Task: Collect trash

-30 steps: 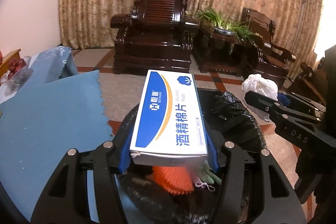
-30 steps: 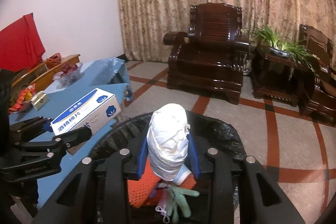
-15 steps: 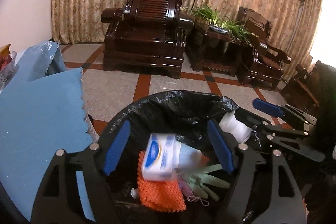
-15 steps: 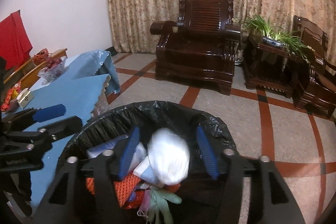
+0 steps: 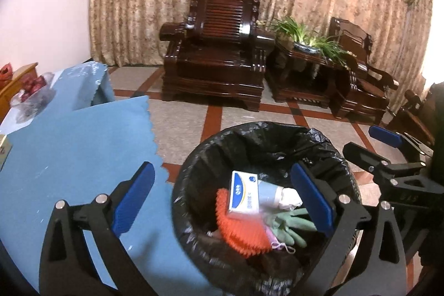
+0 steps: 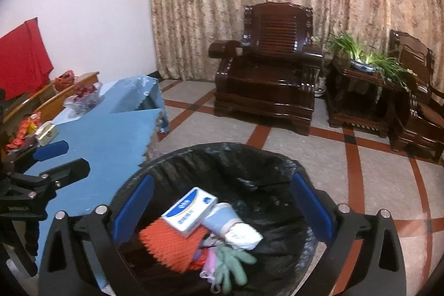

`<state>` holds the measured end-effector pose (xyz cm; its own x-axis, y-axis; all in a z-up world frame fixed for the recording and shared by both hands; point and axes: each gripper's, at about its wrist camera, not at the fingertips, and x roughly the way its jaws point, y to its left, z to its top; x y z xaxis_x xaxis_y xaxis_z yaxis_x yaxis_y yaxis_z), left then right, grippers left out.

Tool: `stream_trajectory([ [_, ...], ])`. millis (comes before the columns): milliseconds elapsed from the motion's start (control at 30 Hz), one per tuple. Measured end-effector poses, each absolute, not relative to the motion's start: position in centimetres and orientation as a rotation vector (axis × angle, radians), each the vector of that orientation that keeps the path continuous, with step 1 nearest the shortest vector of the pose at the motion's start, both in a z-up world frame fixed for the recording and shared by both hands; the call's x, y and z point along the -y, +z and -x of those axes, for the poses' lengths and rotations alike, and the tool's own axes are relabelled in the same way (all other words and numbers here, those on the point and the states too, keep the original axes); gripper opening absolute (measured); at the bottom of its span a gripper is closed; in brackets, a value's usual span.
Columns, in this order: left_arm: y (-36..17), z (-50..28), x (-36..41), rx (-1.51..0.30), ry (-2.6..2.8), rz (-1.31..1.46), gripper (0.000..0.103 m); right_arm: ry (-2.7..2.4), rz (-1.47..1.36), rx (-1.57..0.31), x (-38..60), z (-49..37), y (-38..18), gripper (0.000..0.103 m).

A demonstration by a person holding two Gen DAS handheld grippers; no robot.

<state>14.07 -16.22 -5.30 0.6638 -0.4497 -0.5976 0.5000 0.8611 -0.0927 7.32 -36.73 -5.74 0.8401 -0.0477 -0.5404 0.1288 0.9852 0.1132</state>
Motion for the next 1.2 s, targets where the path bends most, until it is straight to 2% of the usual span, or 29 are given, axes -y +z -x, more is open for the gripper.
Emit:
stream_trajectory([
  [467,-2.8,-8.4,9.4,-0.637,-0.376,-0.035,0.096,-0.001,-0.163,-0.567,31.4,-3.6,-2.5,0.097],
  [1200,1.8,-3.6,6.7,-0.515,-0.327,-0.039,0.096,0.054,-0.093,-0.505,27.4,-1.3,1.0,0.097],
])
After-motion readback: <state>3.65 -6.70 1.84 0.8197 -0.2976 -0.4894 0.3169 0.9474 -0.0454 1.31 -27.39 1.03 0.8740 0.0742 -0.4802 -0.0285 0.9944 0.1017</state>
